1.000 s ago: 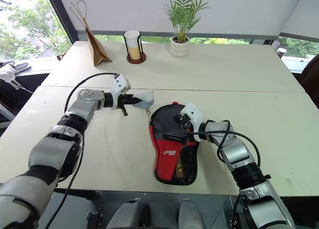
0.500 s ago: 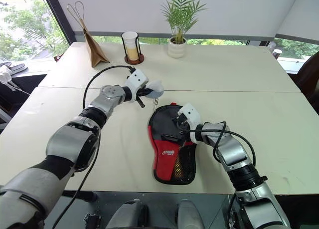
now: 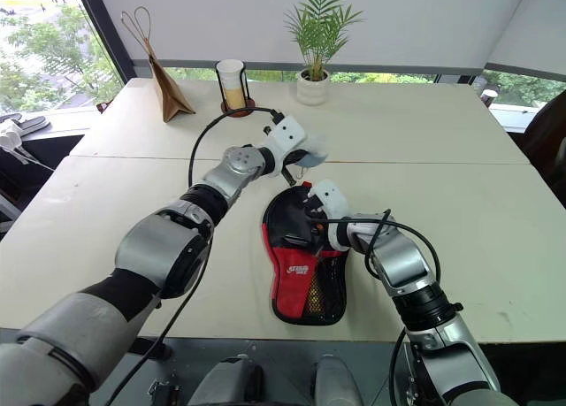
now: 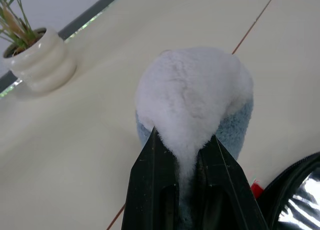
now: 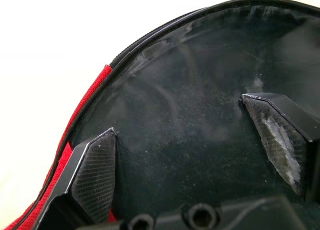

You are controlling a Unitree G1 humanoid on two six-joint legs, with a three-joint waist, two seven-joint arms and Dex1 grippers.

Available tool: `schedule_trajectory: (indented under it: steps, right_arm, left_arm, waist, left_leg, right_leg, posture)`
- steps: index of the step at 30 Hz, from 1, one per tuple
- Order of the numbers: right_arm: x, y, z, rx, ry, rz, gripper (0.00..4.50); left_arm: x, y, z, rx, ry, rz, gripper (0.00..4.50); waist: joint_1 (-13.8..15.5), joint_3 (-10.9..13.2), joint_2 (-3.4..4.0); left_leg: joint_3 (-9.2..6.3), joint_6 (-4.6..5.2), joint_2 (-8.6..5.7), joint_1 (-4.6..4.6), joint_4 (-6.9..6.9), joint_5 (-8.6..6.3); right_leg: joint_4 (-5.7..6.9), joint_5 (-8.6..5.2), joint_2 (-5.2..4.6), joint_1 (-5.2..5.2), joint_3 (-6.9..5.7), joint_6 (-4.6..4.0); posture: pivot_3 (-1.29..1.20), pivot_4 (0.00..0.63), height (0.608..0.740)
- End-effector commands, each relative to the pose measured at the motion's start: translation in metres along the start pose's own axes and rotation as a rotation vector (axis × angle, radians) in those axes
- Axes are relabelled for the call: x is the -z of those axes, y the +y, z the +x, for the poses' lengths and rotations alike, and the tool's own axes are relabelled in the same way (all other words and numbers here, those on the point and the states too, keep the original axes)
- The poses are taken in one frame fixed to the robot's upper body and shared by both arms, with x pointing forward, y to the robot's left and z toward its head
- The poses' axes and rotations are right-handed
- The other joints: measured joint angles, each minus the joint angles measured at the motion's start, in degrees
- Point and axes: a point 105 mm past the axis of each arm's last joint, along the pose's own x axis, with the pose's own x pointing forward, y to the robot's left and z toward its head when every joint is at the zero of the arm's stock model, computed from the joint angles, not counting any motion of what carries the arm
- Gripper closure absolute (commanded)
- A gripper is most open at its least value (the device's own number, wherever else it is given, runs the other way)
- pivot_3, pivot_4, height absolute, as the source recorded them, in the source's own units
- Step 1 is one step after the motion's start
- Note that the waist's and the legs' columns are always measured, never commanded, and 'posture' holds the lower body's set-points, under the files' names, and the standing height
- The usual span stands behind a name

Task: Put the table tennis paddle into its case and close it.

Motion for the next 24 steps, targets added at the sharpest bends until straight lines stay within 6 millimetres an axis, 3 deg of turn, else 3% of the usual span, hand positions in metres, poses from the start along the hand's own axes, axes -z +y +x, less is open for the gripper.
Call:
schedule_trajectory:
  steps: [1,14,18,22,24]
  right_arm:
    - [0.056,0.04,0.02,-0.141,0.214,0.121,0.0]
    - [0.058,0.045,0.02,-0.134,0.229,0.114,0.0]
    - [0.057,0.046,0.02,-0.134,0.227,0.112,0.0]
    - [0.058,0.047,0.02,-0.136,0.229,0.106,0.0]
    - [0.059,0.046,0.019,-0.137,0.23,0.103,0.0]
  left_arm:
    - [-0.048,0.0,0.007,-0.03,-0.121,0.09,4.47]
    - [-0.079,-0.045,0.024,0.046,-0.2,0.073,4.47]
    - [-0.081,-0.049,0.025,0.057,-0.209,0.063,4.47]
    - [-0.072,-0.048,0.024,0.062,-0.183,0.084,4.47]
    - [-0.063,-0.045,0.023,0.064,-0.161,0.084,3.65]
  waist:
    - [0.03,0.0,0.0]
    - [0.11,0.0,0.01]
    - [0.12,-0.01,0.01]
    - [0.09,-0.01,0.03]
    - [0.08,-0.01,0.03]
  left_leg:
    - [0.0,0.0,0.0,0.0,0.0,0.0]
    - [0.01,-0.01,-0.02,-0.01,-0.11,0.0]
    - [0.01,-0.01,-0.02,-0.01,-0.11,0.0]
    - [0.0,-0.01,-0.02,0.0,-0.14,0.0]
    - [-0.01,-0.01,-0.05,0.0,-0.16,0.0]
  right_leg:
    - [0.0,0.0,0.0,0.0,0.0,0.0]
    - [-0.01,0.0,-0.02,-0.08,0.03,0.0]
    - [-0.02,0.0,-0.02,-0.08,0.04,0.0]
    - [-0.02,0.0,-0.02,-0.1,0.04,0.0]
    - [-0.02,0.0,-0.02,-0.15,0.06,0.0]
  posture:
    - [0.0,0.15,0.74]
    - [0.0,0.15,0.74]
    - [0.0,0.15,0.74]
    - [0.0,0.15,0.74]
    - [0.0,0.15,0.74]
